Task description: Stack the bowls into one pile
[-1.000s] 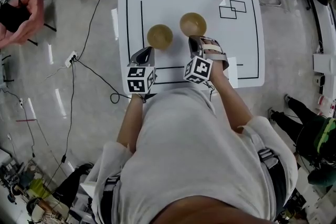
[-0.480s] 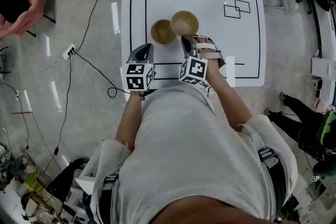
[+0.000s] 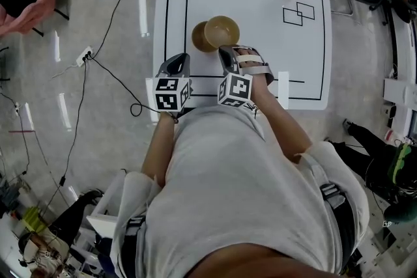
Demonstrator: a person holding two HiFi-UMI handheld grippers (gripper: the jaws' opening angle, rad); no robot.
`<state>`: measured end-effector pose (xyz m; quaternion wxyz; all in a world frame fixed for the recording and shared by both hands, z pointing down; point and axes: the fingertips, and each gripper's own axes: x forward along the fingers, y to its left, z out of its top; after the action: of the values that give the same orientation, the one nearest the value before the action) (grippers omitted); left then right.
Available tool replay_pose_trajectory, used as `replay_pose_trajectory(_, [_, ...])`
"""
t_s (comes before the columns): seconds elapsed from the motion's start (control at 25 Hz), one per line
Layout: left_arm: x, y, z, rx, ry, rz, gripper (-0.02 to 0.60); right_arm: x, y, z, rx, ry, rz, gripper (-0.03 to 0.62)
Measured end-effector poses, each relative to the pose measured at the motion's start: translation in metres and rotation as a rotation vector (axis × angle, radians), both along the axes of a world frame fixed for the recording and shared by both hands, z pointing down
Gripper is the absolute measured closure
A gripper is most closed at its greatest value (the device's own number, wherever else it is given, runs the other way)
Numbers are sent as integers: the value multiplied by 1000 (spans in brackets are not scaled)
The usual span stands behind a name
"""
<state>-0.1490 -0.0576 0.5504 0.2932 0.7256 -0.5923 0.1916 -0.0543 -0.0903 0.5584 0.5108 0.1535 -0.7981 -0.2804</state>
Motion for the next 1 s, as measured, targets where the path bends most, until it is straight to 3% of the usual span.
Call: replay_pose_trajectory(1.0, [-25,15,8,-24,8,-48,580,-31,20,15,-37,32,-80,580])
